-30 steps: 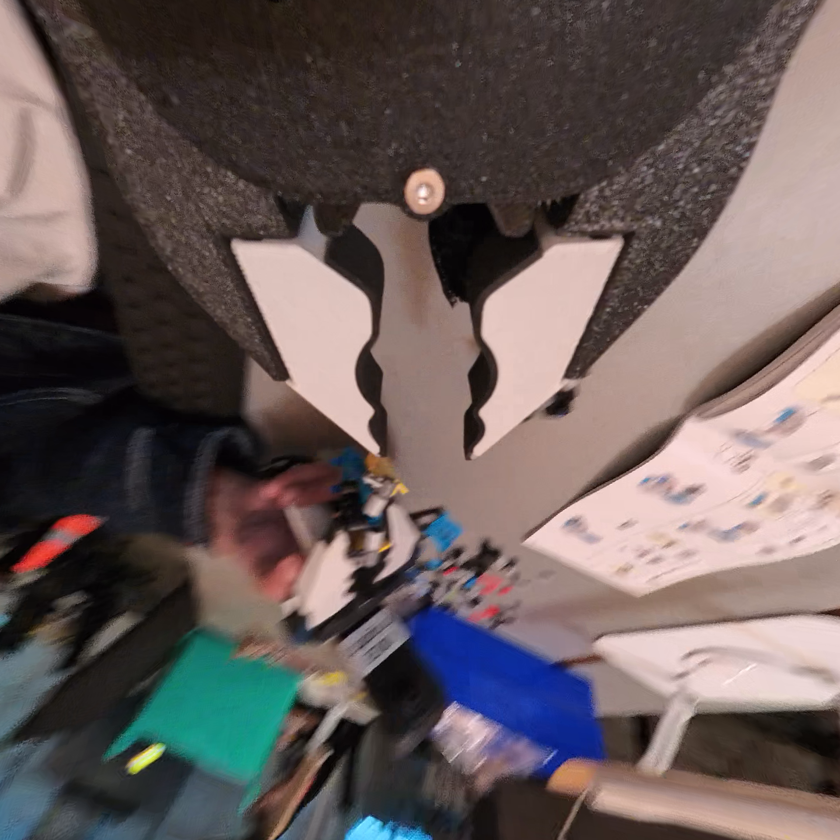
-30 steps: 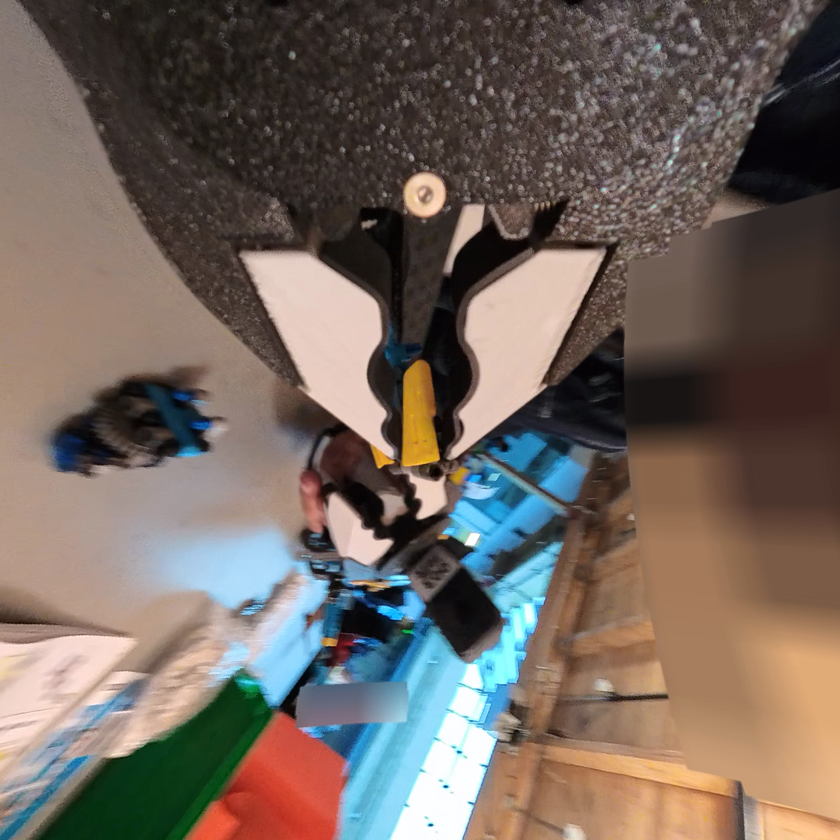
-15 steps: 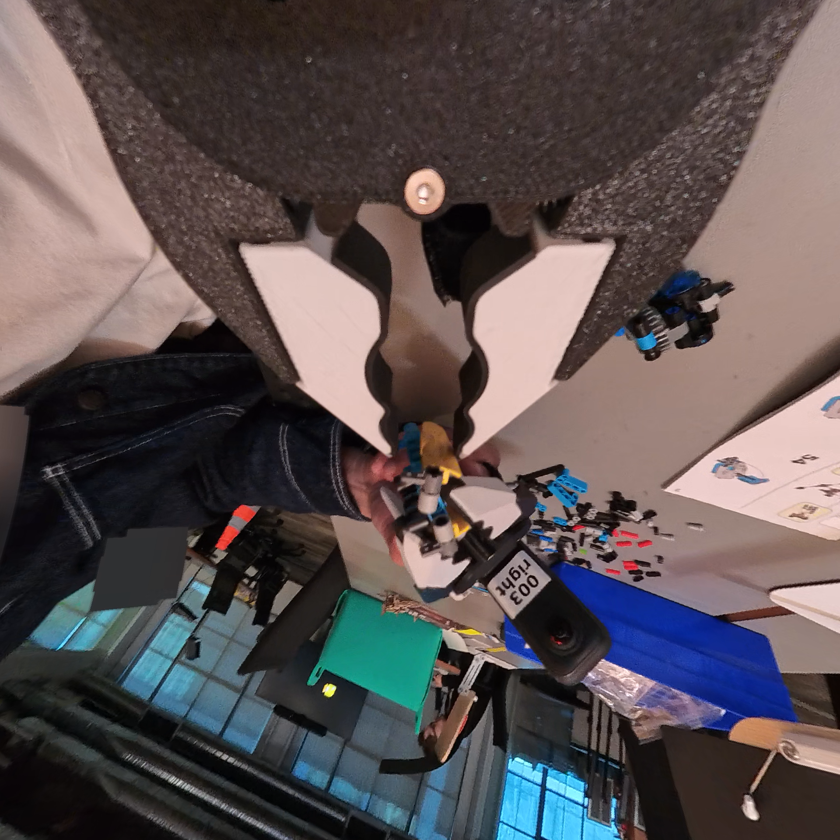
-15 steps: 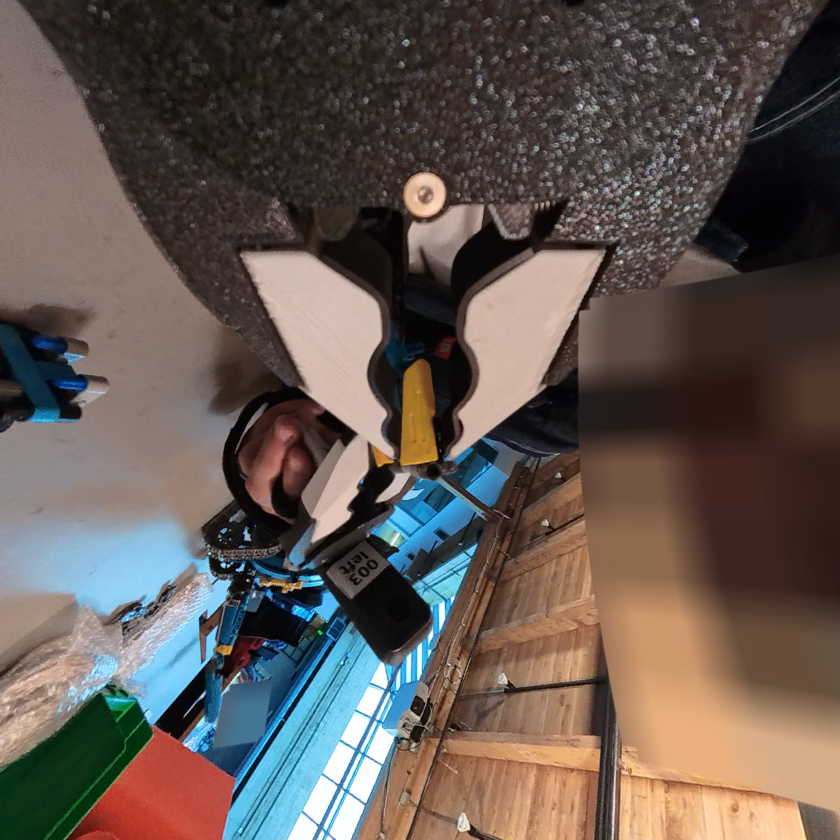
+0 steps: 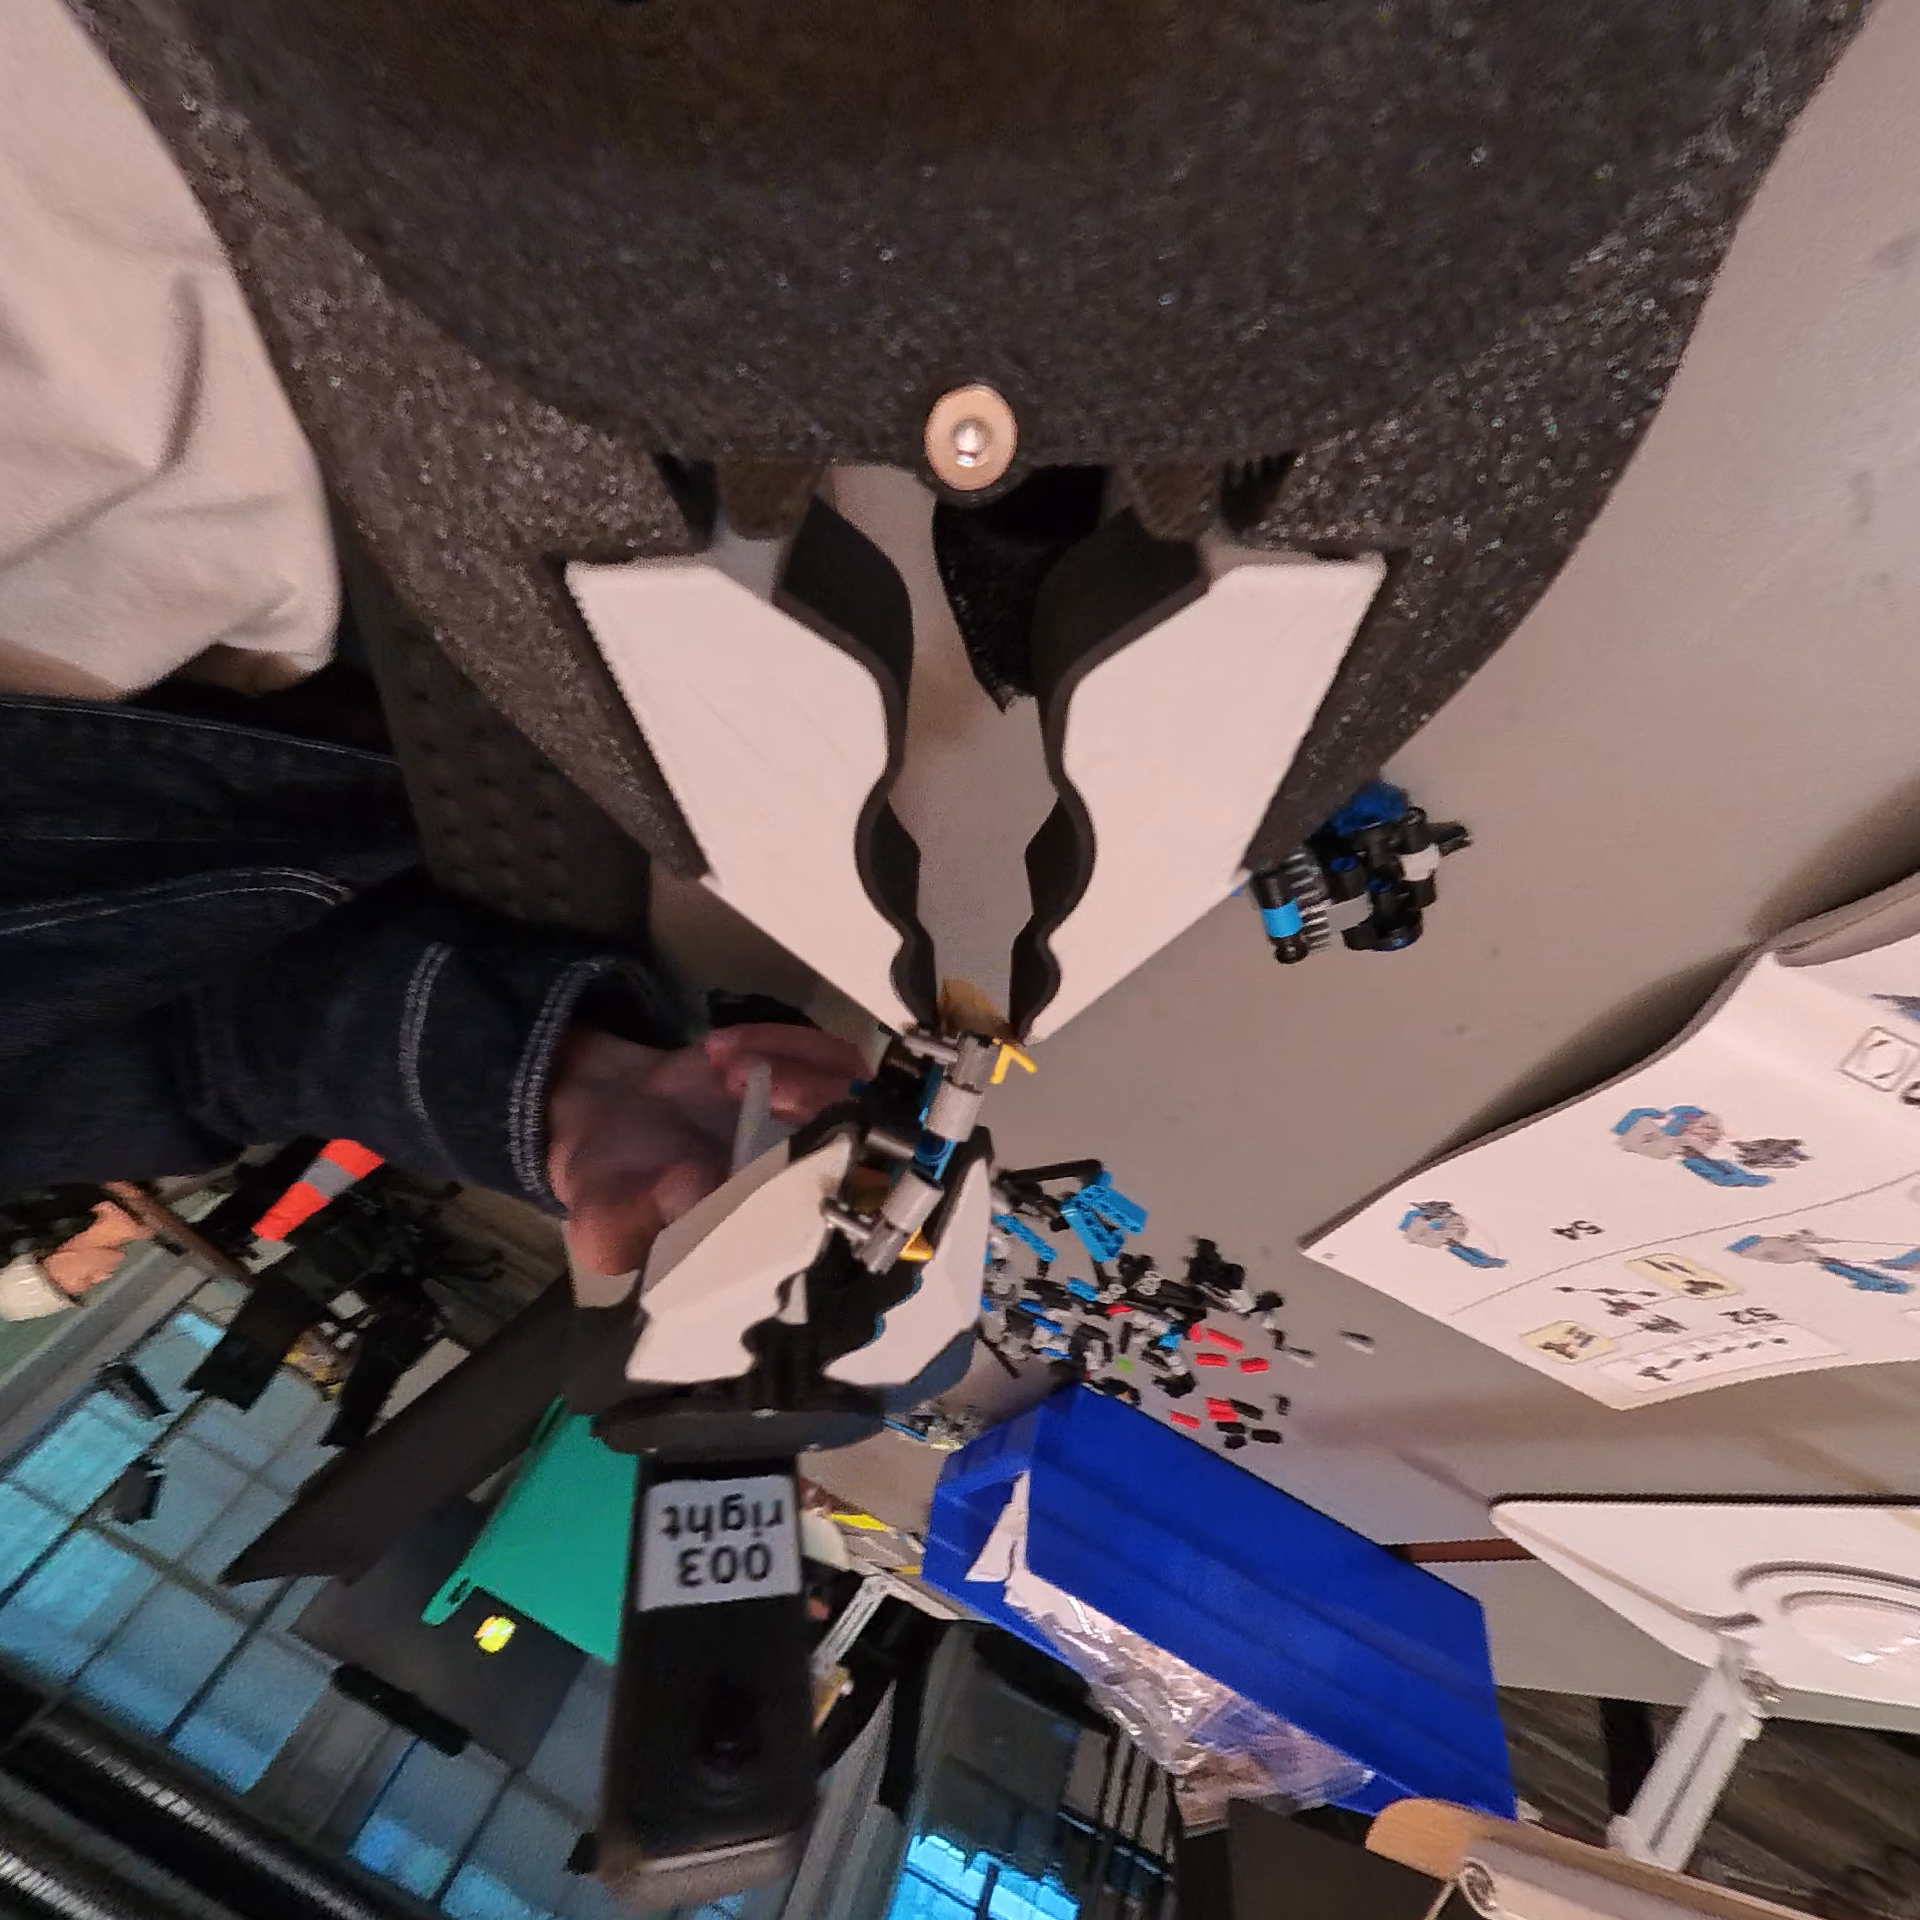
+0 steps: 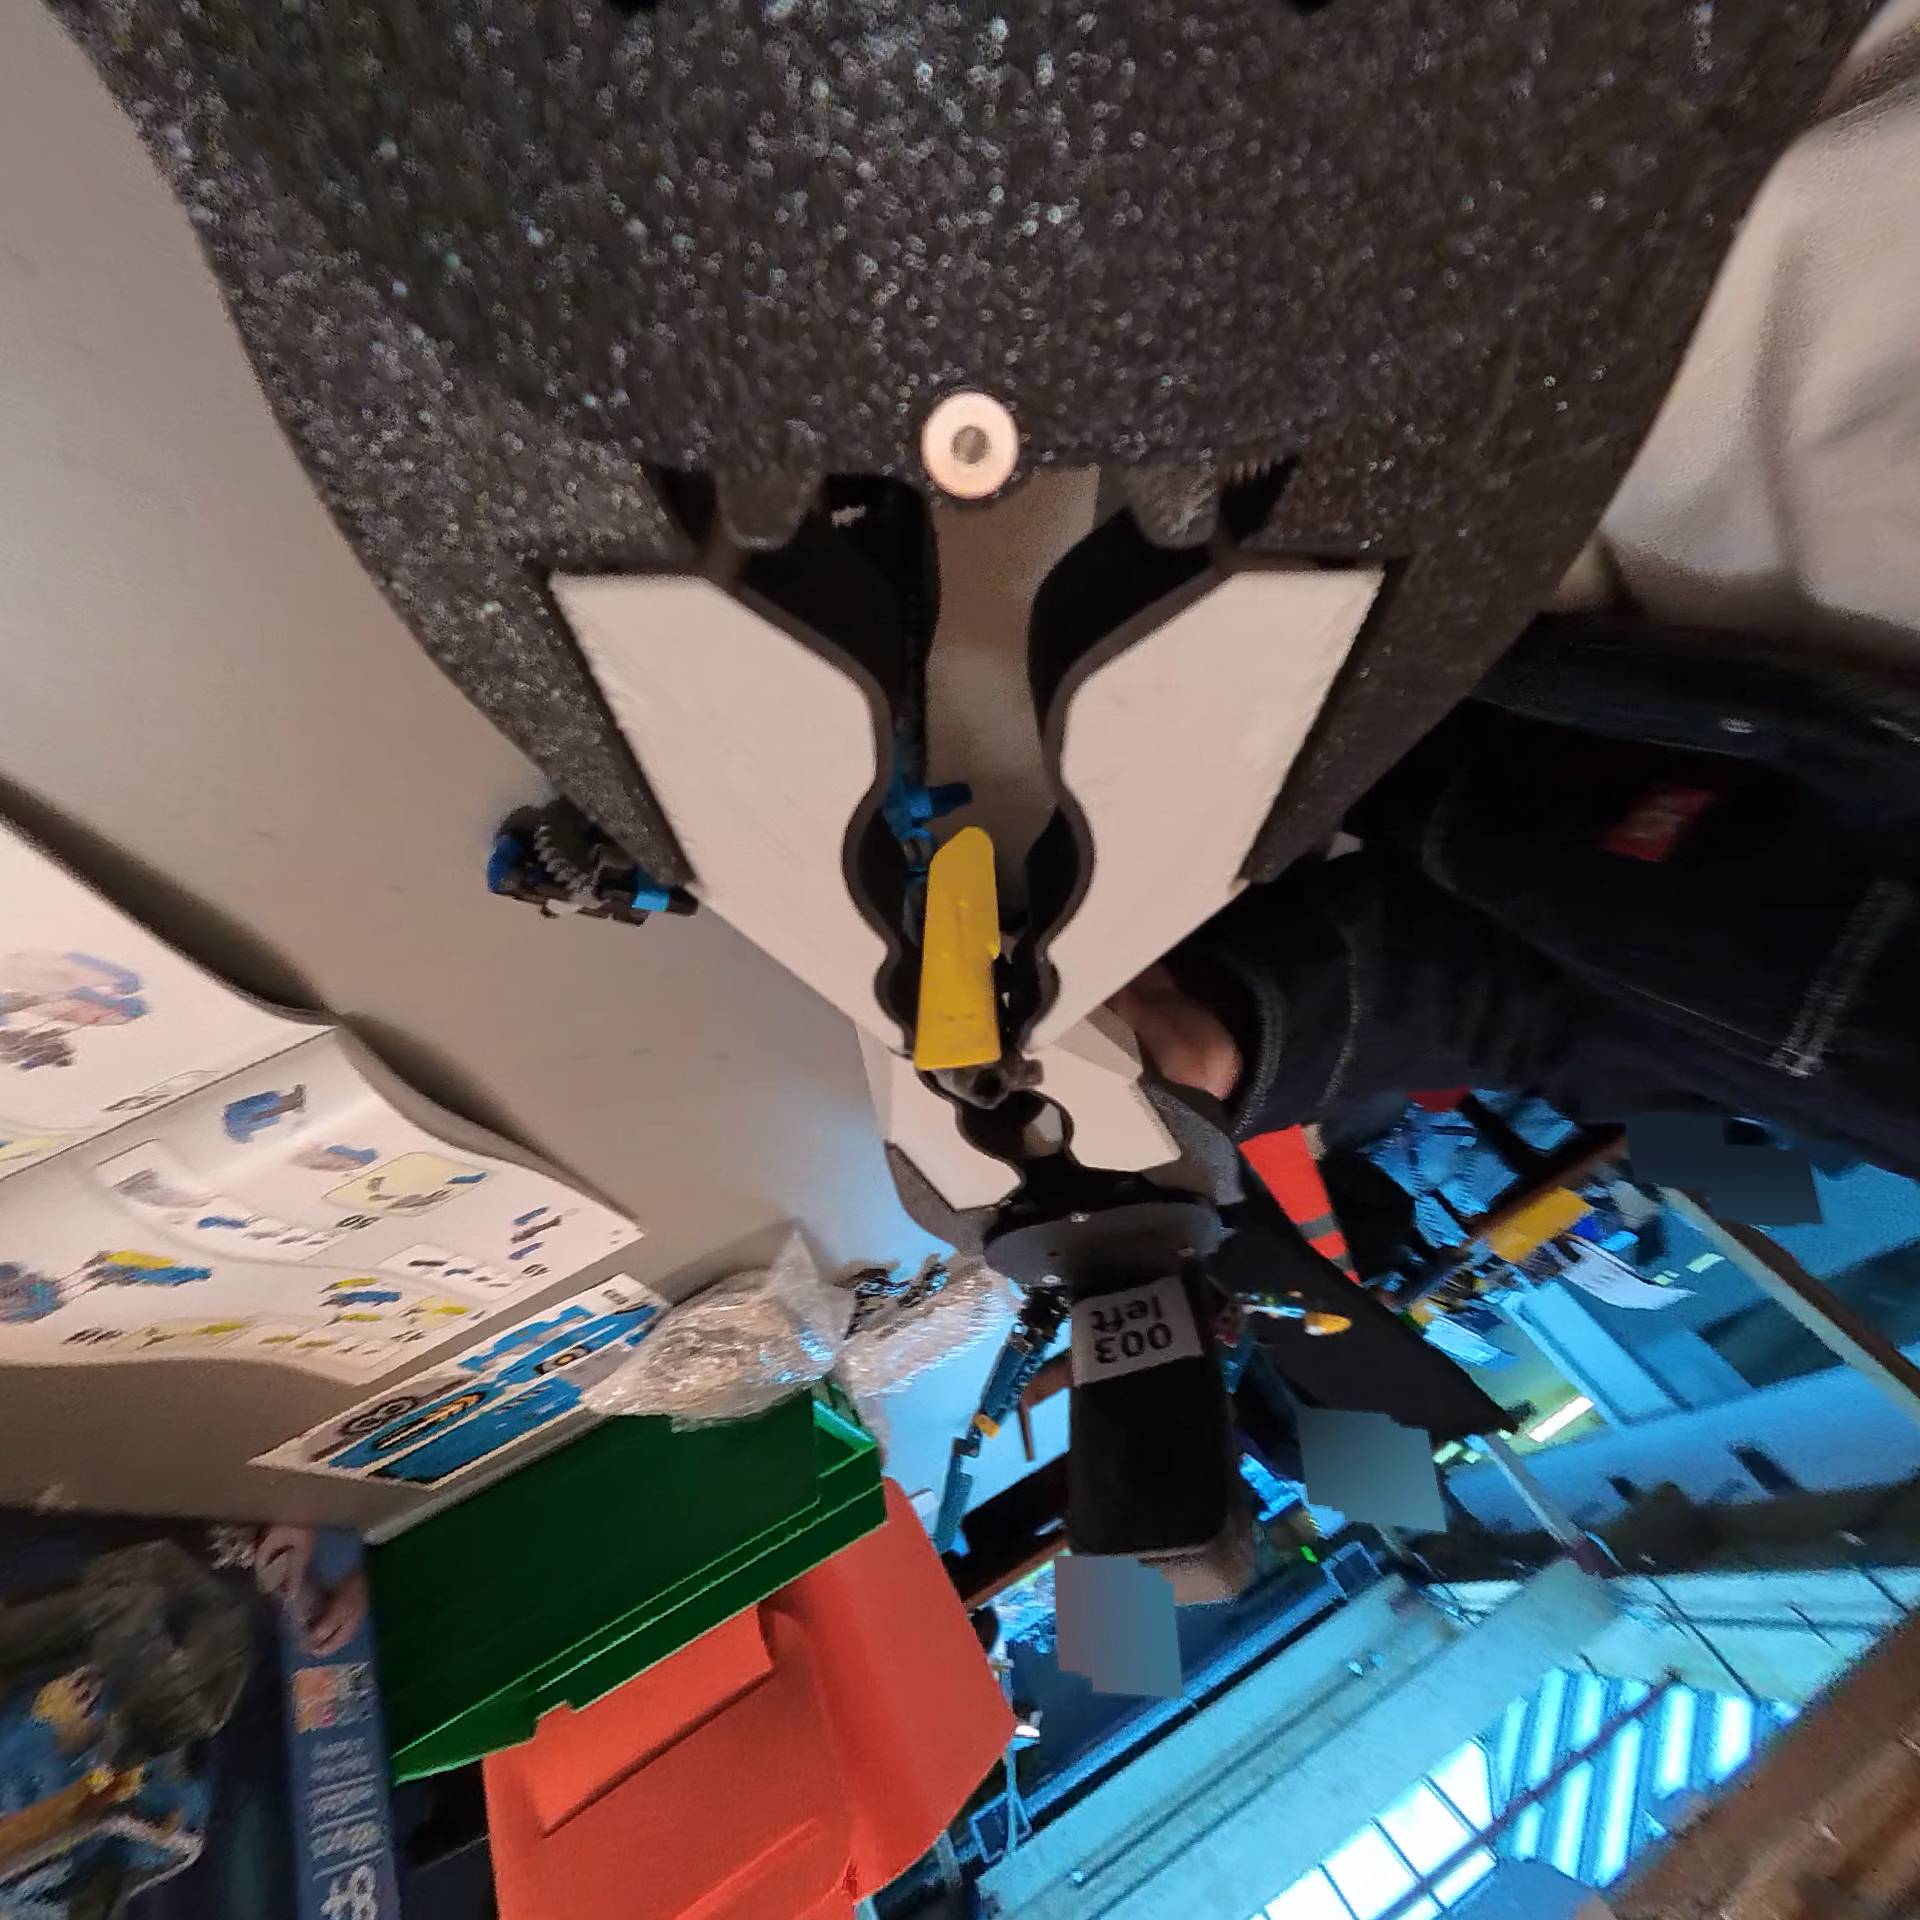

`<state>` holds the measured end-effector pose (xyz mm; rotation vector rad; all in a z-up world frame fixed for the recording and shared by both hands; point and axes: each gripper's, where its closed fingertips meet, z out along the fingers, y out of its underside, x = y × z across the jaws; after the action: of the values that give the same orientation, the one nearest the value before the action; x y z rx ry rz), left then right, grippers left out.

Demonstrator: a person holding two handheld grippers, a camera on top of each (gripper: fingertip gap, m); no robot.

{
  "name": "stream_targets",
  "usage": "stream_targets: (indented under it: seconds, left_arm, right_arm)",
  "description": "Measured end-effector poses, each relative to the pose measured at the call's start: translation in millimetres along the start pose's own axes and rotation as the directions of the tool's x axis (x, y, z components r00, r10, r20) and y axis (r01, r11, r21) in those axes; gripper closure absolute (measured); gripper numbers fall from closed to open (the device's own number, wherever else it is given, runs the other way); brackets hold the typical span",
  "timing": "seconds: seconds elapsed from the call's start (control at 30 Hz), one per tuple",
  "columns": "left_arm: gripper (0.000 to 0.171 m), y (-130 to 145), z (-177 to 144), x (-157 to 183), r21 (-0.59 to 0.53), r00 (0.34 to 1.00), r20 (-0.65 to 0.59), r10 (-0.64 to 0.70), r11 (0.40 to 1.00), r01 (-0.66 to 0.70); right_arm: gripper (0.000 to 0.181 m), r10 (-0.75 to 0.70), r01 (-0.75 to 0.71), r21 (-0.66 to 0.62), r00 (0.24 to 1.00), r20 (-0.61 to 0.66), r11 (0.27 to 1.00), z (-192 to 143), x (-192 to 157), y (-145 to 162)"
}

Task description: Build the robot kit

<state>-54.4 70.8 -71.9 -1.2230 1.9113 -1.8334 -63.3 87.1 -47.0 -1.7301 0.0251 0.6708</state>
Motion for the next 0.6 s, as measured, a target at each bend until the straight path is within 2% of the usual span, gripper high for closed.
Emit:
stream_targets:
  seconds: [0.1, 0.23, 0.37, 0.5, 0.6]
  left_arm:
    - [0.158, -3.4, -0.9, 1.9, 0.013, 1.0, 0.004, 0.025, 1.0, -0.025]
    - [0.158, -12.2, -5.3, 16.9, 0.049, 0.996, -0.087, 0.02, 0.999, -0.015]
    - [0.153, -20.7, -14.2, 15.5, 0.1, 0.996, -0.041, 0.075, 0.993, -0.07]
    - [0.152, -24.8, -17.3, 19.4, 0.123, 0.995, -0.083, 0.048, 0.992, -0.038]
    - [0.149, -24.5, -16.6, 22.0, 0.124, 0.994, -0.079, 0.074, 0.99, -0.064]
  right_arm:
    - [0.166, 0.018, -0.019, 0.023, 1.0, 0.015, 1.0, -0.9, -1.8, -3.7]
    - [0.166, 0.178, -0.192, 0.062, 0.966, 0.186, 0.979, -8.8, -13.9, -13.2]
    - [0.166, 0.201, -0.219, 0.076, 0.96, 0.195, 0.973, -12.0, -12.1, -16.1]
    - [0.166, 0.261, -0.28, 0.051, 0.937, 0.231, 0.959, -12.0, -12.3, -13.9]
    - [0.166, 0.284, -0.304, 0.042, 0.924, 0.258, 0.952, -14.3, -13.8, -14.3]
